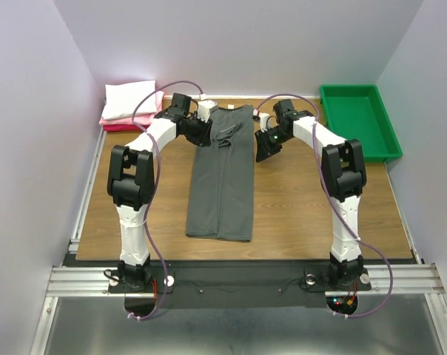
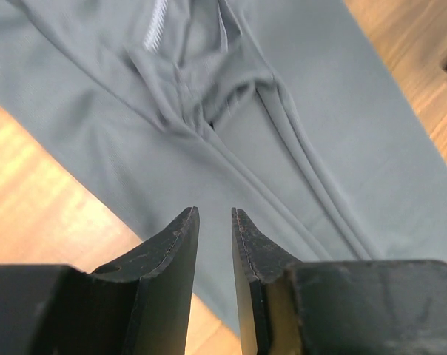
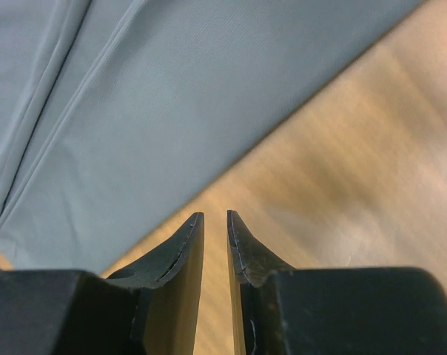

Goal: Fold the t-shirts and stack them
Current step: Fold the tshirt

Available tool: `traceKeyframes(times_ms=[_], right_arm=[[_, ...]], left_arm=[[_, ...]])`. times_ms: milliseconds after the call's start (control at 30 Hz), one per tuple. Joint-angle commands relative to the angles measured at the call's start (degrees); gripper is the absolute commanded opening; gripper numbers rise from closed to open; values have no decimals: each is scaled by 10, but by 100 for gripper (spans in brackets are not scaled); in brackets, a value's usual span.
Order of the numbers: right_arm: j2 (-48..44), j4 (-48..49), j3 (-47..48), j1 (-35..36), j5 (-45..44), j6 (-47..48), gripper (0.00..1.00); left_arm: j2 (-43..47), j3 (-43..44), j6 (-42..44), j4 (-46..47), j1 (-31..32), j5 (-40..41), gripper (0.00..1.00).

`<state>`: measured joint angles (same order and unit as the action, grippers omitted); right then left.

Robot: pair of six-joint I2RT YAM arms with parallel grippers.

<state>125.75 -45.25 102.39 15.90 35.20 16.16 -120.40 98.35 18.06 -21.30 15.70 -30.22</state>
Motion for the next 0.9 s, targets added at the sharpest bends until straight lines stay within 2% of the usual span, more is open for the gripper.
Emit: traceKeyframes(times_ms=[0, 133, 533, 867], right_arm=[[39, 56, 67, 4, -11, -41, 25], [51, 80, 101, 4, 1, -67, 25], [114, 140, 110, 8, 7, -105, 24], [200, 146, 198, 7, -126, -157, 20]], left_arm=[[30, -46, 13, 27, 0, -11, 36], [4, -42, 1, 33, 0, -5, 36], [-55, -5, -13, 36, 0, -2, 36], [-104, 36, -29, 35, -4, 4, 35]])
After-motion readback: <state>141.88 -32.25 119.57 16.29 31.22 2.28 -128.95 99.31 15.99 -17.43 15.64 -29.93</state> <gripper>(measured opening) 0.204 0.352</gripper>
